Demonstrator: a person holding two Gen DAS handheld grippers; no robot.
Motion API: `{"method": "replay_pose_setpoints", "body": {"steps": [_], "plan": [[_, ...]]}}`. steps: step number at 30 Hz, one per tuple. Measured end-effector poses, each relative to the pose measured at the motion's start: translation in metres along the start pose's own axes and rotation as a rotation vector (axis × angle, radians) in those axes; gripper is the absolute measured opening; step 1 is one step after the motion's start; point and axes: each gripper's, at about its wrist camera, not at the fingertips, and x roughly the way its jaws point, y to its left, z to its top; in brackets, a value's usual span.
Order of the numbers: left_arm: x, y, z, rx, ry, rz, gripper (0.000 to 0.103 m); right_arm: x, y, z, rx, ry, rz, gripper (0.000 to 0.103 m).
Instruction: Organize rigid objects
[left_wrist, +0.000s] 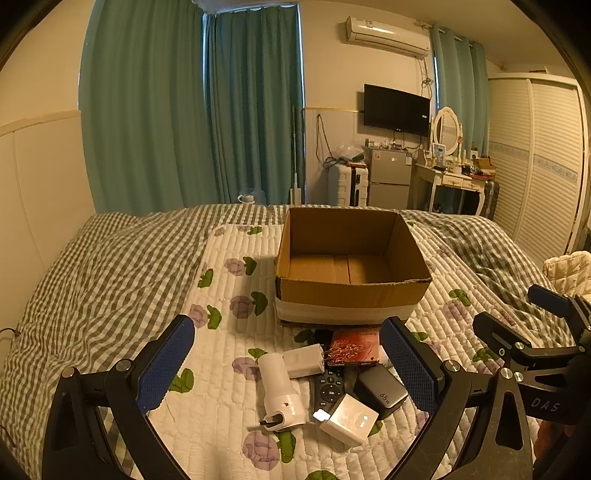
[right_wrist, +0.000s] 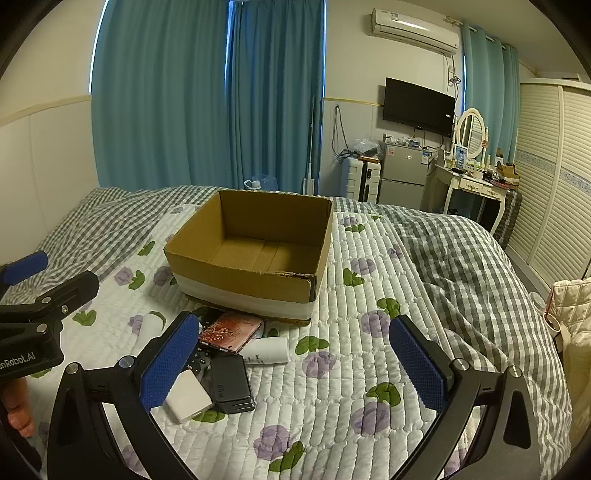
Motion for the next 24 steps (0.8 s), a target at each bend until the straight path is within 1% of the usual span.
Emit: {"method": "replay_pose_setpoints", "body": {"steps": [9, 12, 13, 16, 17, 18, 19, 21, 22, 23, 24], "plan": [[-0.012, -0.003, 0.004, 0.010, -0.029, -0.001, 0.103, -0.007, 0.002, 0.004, -0.004, -0.010, 0.003, 0.103], [-0.005, -0.002, 0.003, 0.008, -0.008, 0.016, 0.103, -0.005, 0.003, 0.004, -0.010, -0.001, 0.005, 0.103], [0.000, 0.000, 0.001, 0.004, 0.011, 0.022, 0.103, -0.001, 0.002, 0.003, -0.012, 0.006, 0.007, 0.103], [0.025, 0.005, -0.008, -0.015, 0.106, 0.037, 0.101, 0.015, 0.001, -0.003, -0.020, 0.046, 0.003, 0.103], [0.037, 0.006, -0.014, -0.016, 0.145, 0.046, 0.101, 0.023, 0.000, -0.007, -0.019, 0.069, 0.003, 0.103], [0.043, 0.005, -0.018, -0.008, 0.168, 0.051, 0.101, 0.030, -0.001, -0.011, -0.017, 0.089, 0.004, 0.103], [0.053, 0.003, -0.025, 0.010, 0.196, 0.057, 0.099, 0.037, -0.003, -0.015, -0.011, 0.109, 0.006, 0.103], [0.070, 0.000, -0.039, 0.039, 0.258, 0.075, 0.089, 0.047, -0.006, -0.022, 0.004, 0.142, 0.014, 0.103], [0.079, 0.000, -0.046, 0.043, 0.294, 0.084, 0.082, 0.051, -0.007, -0.026, 0.013, 0.158, 0.022, 0.103], [0.090, 0.000, -0.054, 0.042, 0.338, 0.090, 0.081, 0.055, -0.008, -0.029, 0.019, 0.171, 0.029, 0.103], [0.096, 0.001, -0.061, 0.040, 0.363, 0.089, 0.080, 0.058, -0.007, -0.031, 0.019, 0.178, 0.033, 0.103]]}}
